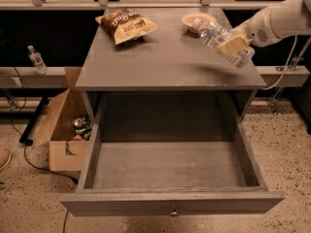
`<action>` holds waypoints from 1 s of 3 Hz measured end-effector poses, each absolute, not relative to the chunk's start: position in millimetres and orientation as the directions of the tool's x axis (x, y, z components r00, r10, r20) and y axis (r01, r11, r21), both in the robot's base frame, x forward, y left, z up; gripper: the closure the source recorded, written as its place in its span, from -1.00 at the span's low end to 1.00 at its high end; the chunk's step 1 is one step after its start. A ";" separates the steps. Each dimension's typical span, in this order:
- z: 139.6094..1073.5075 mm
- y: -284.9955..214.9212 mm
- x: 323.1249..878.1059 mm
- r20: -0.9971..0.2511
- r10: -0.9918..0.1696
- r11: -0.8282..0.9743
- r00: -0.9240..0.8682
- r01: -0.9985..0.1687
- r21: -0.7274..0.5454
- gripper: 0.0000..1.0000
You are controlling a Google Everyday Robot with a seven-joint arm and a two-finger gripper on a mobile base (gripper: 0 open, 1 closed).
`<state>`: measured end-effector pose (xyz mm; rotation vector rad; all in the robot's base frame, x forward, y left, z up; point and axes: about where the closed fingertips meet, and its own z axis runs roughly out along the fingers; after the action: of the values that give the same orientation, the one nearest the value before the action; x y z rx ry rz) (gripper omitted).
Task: Pick blue plastic bottle from top drawer and place on counter
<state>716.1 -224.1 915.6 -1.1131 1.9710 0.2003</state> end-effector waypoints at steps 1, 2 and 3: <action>912.7 -213.0 736.3 -0.760 -0.597 0.619 -0.257 -0.750 -0.232 1.00; 906.8 -199.1 754.6 -0.766 -0.583 0.630 -0.269 -0.745 -0.218 1.00; 899.5 -183.0 769.0 -0.769 -0.575 0.628 -0.279 -0.753 -0.197 1.00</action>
Offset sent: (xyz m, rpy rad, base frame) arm 0.0605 0.0370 -0.0096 0.0686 -0.0027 -0.0560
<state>769.0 -183.0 899.5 -1.0440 1.9776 0.2570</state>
